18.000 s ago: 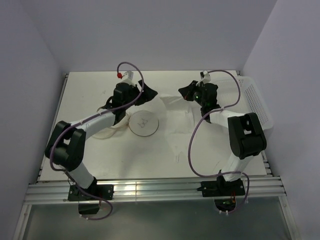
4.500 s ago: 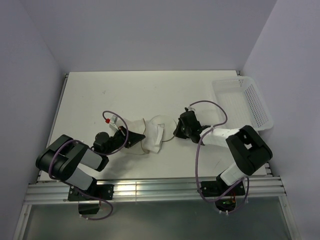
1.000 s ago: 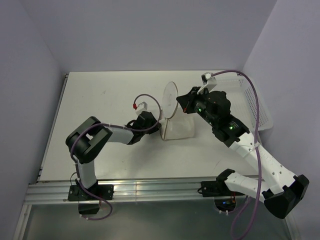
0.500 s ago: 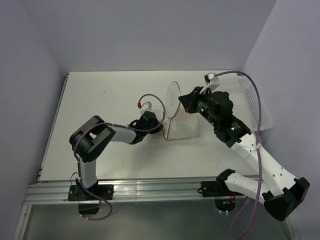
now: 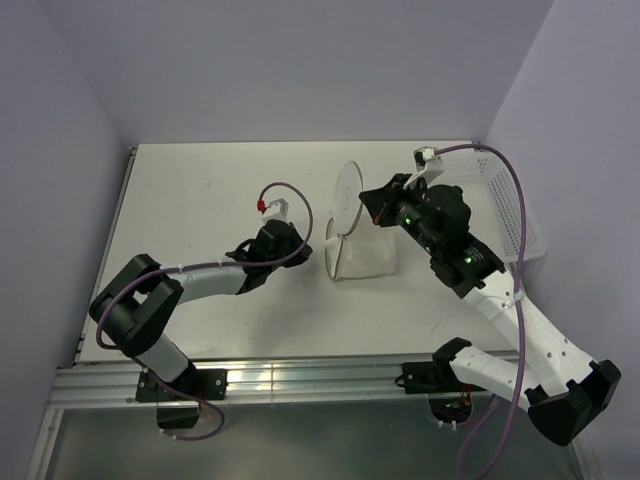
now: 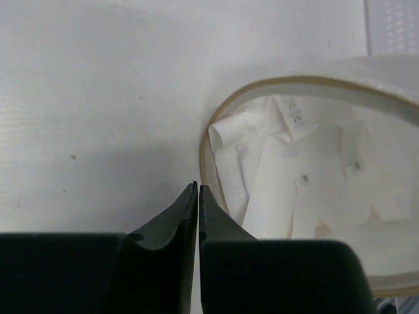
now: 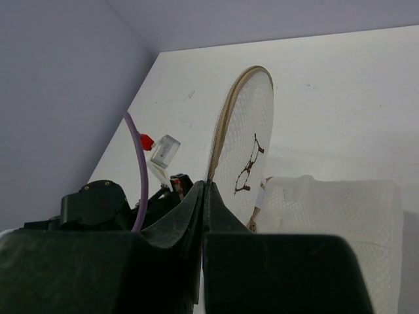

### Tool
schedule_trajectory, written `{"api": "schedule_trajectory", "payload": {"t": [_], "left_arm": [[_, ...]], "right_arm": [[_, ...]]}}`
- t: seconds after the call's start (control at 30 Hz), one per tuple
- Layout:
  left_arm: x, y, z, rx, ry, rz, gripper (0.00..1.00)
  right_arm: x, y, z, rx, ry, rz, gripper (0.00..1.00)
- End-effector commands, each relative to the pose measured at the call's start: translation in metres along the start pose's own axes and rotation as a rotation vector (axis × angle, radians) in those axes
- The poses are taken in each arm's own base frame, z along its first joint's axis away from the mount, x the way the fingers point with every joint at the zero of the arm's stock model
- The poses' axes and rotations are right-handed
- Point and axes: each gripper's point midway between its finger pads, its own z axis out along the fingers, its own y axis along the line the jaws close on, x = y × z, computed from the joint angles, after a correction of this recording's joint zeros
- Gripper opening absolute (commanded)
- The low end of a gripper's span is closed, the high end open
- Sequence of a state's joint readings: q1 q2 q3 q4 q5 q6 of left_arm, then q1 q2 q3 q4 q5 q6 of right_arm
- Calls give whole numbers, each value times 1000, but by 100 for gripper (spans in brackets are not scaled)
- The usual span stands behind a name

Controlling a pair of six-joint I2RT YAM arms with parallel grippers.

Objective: Place the bra in the laundry bag and zip it closed

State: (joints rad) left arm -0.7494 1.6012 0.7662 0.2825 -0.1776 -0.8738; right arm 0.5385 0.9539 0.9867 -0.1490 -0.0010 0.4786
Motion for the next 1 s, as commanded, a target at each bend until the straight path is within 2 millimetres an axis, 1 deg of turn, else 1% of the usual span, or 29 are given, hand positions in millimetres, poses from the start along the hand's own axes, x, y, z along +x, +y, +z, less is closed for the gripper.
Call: {"api": "schedule_trajectory", "payload": {"t": [0.0, 0.03, 0.07, 0.1, 0.13, 0.17, 0.2, 0.27, 0.3, 0.33, 0.4, 0.43, 0.47, 0.5, 0.53, 0.6, 0.63, 0.67, 0.73, 0.8, 0.83, 0.9, 0.93, 0.97], "left_arm": [[40, 5, -3, 19, 172, 24, 14], [44, 7, -4, 14, 180, 21, 18], [47, 13, -4, -3, 175, 16, 27], [45, 12, -5, 4, 165, 12, 34], [38, 4, -4, 41, 131, 7, 47], [34, 0, -7, 68, 108, 10, 53], [28, -4, -7, 93, 84, 10, 57], [17, -17, -4, 160, 50, 17, 62], [17, -22, -4, 198, 64, 15, 62], [17, -25, -2, 222, 69, 9, 60], [27, -32, -2, 286, 110, -6, 58], [30, -34, -2, 296, 121, -29, 58], [37, -29, -3, 298, 139, -47, 58], [33, -36, -6, 336, 122, -65, 59], [34, -39, -10, 359, 130, -103, 60], [36, -35, -22, 373, 125, -149, 62], [23, -47, -33, 425, 82, -194, 63], [29, -38, -39, 419, 83, -214, 63], [21, -30, -51, 400, 40, -258, 65], [20, -18, -55, 335, 27, -271, 65], [21, -6, -62, 285, 23, -275, 65], [12, 8, -68, 222, -35, -269, 65], [8, 15, -75, 191, -51, -266, 65], [1, 19, -78, 175, -78, -267, 65]], "right_arm": [[-24, 10, -1, -39, -85, 19, 0], [-29, 12, -3, -43, -95, 19, 0], [-33, 14, -4, -46, -104, 19, 0], [-44, 21, -7, -65, -121, 19, 0], [-47, 25, -10, -81, -124, 20, 0], [-51, 31, -11, -100, -126, 23, 0], [-59, 38, -14, -125, -135, 23, 0], [-64, 42, -19, -131, -140, 20, 0], [-71, 45, -22, -137, -154, 18, 0], [-72, 44, -24, -135, -150, 19, 0], [-80, 48, -27, -149, -159, 28, 0], [-81, 50, -27, -156, -153, 34, 0], [-81, 51, -27, -160, -150, 35, 0], [-84, 54, -28, -168, -155, 36, 0], [-85, 54, -28, -170, -155, 36, 0], [-87, 54, -27, -166, -160, 36, 0], [-86, 54, -27, -165, -155, 35, 0], [-85, 54, -26, -164, -150, 36, 0], [-83, 53, -24, -164, -147, 38, 0], [-79, 52, -23, -167, -141, 42, 0], [-77, 51, -22, -167, -138, 45, 0], [-73, 51, -20, -175, -127, 47, 0], [-72, 52, -20, -180, -126, 51, 0], [-69, 51, -18, -179, -119, 53, 0]]}}
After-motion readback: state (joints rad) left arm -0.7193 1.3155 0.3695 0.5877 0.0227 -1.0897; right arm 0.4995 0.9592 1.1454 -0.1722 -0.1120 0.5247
